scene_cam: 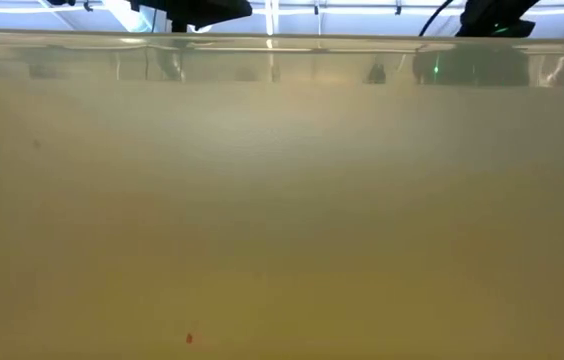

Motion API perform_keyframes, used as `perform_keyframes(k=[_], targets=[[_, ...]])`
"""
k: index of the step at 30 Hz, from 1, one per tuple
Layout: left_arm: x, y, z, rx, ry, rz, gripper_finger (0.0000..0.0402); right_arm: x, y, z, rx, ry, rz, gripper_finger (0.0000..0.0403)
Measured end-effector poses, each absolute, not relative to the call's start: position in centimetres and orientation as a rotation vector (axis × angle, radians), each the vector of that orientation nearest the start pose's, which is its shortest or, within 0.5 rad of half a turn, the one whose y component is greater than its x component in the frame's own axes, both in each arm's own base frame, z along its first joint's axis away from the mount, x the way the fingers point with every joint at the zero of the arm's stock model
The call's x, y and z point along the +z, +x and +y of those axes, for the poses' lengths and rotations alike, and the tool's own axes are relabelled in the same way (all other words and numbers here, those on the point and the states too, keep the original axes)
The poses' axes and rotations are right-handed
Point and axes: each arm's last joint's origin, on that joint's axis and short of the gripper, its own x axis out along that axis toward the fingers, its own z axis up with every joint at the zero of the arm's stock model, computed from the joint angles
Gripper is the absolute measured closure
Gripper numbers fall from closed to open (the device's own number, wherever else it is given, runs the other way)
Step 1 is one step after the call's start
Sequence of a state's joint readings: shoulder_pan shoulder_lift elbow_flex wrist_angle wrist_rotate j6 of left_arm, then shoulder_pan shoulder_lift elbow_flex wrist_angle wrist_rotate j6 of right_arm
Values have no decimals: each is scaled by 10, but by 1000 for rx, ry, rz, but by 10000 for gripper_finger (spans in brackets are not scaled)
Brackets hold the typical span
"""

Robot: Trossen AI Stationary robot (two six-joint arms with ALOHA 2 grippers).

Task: Sort Maruchan noodles
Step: Put the yellow noodle pack into the blue bin

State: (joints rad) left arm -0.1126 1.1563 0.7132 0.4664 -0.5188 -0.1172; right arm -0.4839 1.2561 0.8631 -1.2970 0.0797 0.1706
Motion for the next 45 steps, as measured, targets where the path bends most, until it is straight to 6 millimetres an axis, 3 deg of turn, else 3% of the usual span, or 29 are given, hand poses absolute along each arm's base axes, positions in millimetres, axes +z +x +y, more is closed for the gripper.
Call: perform_keyframes(k=[14, 19, 27, 32, 40, 43, 45], targets=[[302, 254, -15, 380, -166, -100, 388, 236, 171, -82, 131, -212, 1697, 395], [302, 254, -15, 379, -185, -111, 388, 230, 182, -97, 197, -340, 1608, 395], [303, 253, -18, 365, -229, -120, 388, 215, 190, -126, 104, -267, 1582, 391], [303, 253, -25, 338, -231, -118, 388, 219, 185, -132, 30, -225, 1533, 353], [304, 253, -25, 336, -227, -120, 388, 256, 161, -105, -116, -147, 1485, 269], [315, 252, -25, 335, -223, -149, 388, 269, 149, -88, -175, -27, 1441, 260], [321, 253, -25, 336, -203, -149, 388, 272, 144, -80, -297, 144, 1401, 260]])
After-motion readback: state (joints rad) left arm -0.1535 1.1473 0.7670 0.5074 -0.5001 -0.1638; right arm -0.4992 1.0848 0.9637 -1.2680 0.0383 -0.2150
